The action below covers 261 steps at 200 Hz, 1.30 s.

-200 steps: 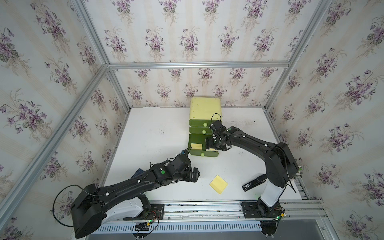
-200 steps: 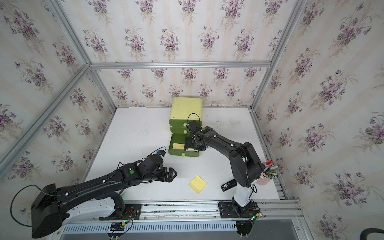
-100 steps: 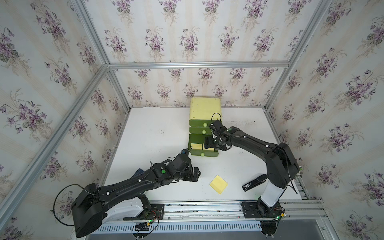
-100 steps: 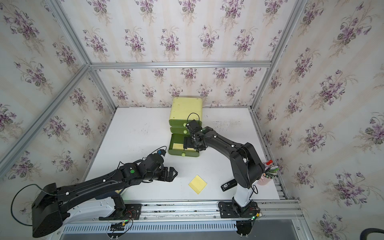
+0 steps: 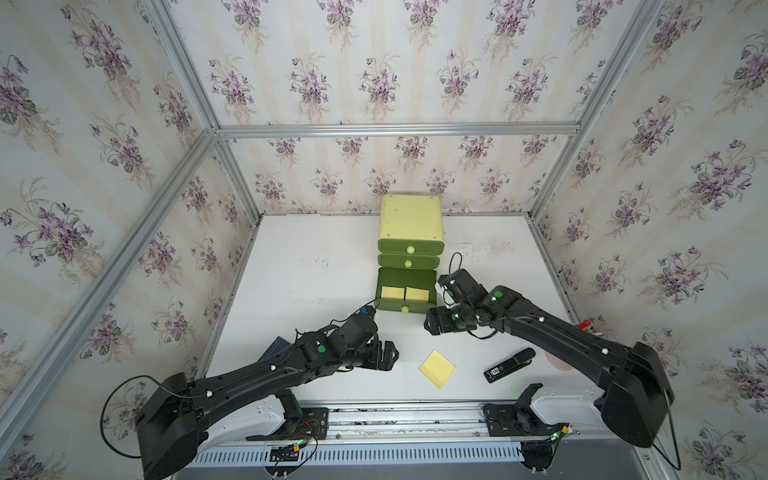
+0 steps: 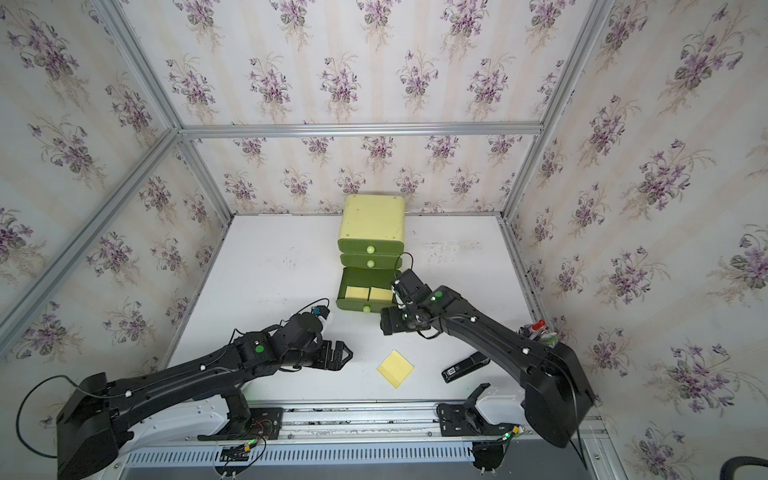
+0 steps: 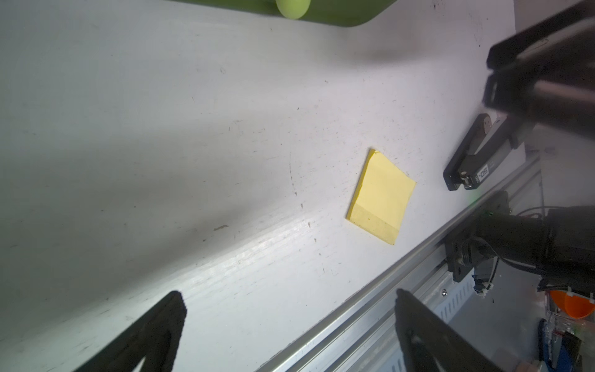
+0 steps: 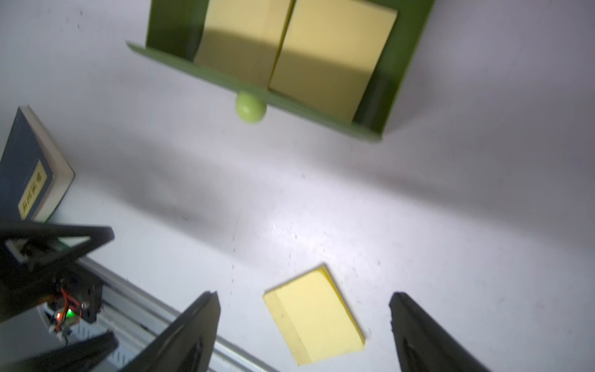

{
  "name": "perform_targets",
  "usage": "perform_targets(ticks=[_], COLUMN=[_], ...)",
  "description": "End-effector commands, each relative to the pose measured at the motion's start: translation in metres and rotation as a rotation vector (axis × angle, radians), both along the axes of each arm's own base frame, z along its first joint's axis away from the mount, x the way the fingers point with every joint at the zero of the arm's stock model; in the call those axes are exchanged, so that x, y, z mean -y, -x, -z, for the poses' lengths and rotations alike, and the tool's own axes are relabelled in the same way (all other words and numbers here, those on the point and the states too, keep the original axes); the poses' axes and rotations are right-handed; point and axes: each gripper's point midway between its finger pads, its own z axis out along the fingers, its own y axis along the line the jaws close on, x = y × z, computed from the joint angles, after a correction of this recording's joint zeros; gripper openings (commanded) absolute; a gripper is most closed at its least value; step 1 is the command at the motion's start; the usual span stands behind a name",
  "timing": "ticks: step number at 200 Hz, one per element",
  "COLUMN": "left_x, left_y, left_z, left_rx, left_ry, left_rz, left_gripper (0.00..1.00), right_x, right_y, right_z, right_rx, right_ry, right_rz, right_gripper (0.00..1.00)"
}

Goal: Please put the sticky notes in the drawer by color
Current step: Place the sticky notes in the drawer, then adjust the sticky notes at the center of the board.

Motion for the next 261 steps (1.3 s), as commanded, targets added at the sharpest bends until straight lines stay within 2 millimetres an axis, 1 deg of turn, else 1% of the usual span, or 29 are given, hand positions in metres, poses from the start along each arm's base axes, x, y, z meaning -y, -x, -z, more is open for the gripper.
perform_targets(ticks=[1, 8, 17, 28, 44, 59, 72, 104, 127, 145, 169, 209, 227, 245, 261], left_x=[0.009, 0.007, 0.007, 0.009, 0.01, 0.014, 0.015, 0.02, 0.02, 0.021, 0.019, 0.021, 0.021, 0.02, 0.017], left_y=[0.001, 0.001, 0.002, 0.004, 0.006, 0.007, 0.008, 0.011, 0.014, 0.015, 0.015, 0.015, 0.014, 0.013, 0.014], left_z=[-0.008, -0.005, -0.008, -0.013, -0.013, -0.016, -0.017, -0.014, -0.005, -0.002, -0.001, -0.003, -0.004, -0.004, -0.003], left_rx=[-0.016, -0.033, -0.048, -0.04, -0.049, -0.046, -0.046, -0.045, -0.056, -0.059, -0.052, -0.04, -0.033, -0.026, -0.024], left_ry=[0.042, 0.016, -0.011, -0.031, -0.023, -0.002, -0.01, -0.055, -0.08, -0.086, -0.106, -0.093, -0.092, -0.102, -0.117], left_rz=[0.008, 0.005, 0.01, 0.021, 0.004, 0.005, 0.005, 0.031, 0.042, 0.054, 0.068, 0.08, 0.085, 0.092, 0.096], left_gripper=[1.0, 1.0, 1.0, 1.0, 1.0, 1.0, 1.0, 1.0, 1.0, 1.0, 1.0, 1.0, 1.0, 1.0, 1.0], right_x=[0.009, 0.012, 0.016, 0.021, 0.02, 0.023, 0.025, 0.022, 0.014, 0.008, 0.012, 0.009, 0.005, -0.003, -0.01], right_y=[0.037, 0.045, 0.053, 0.063, 0.078, 0.084, 0.088, 0.101, 0.101, 0.101, 0.101, 0.097, 0.094, 0.088, 0.077], right_z=[0.006, 0.007, 0.012, 0.024, 0.041, 0.052, 0.057, 0.067, 0.068, 0.064, 0.065, 0.071, 0.075, 0.074, 0.07], right_rx=[-0.067, -0.065, -0.07, -0.095, -0.151, -0.17, -0.178, -0.207, -0.208, -0.207, -0.203, -0.199, -0.2, -0.192, -0.154], right_ry=[-0.077, -0.108, -0.144, -0.16, -0.162, -0.136, -0.122, -0.14, -0.19, -0.231, -0.211, -0.214, -0.209, -0.225, -0.23], right_rz=[0.006, 0.024, 0.053, 0.066, 0.037, 0.029, 0.028, 0.014, 0.025, 0.034, 0.051, 0.064, 0.062, 0.054, 0.05], right_gripper=[0.86, 0.86, 0.88, 0.89, 0.9, 0.9, 0.9, 0.9, 0.9, 0.9, 0.9, 0.91, 0.91, 0.91, 0.91])
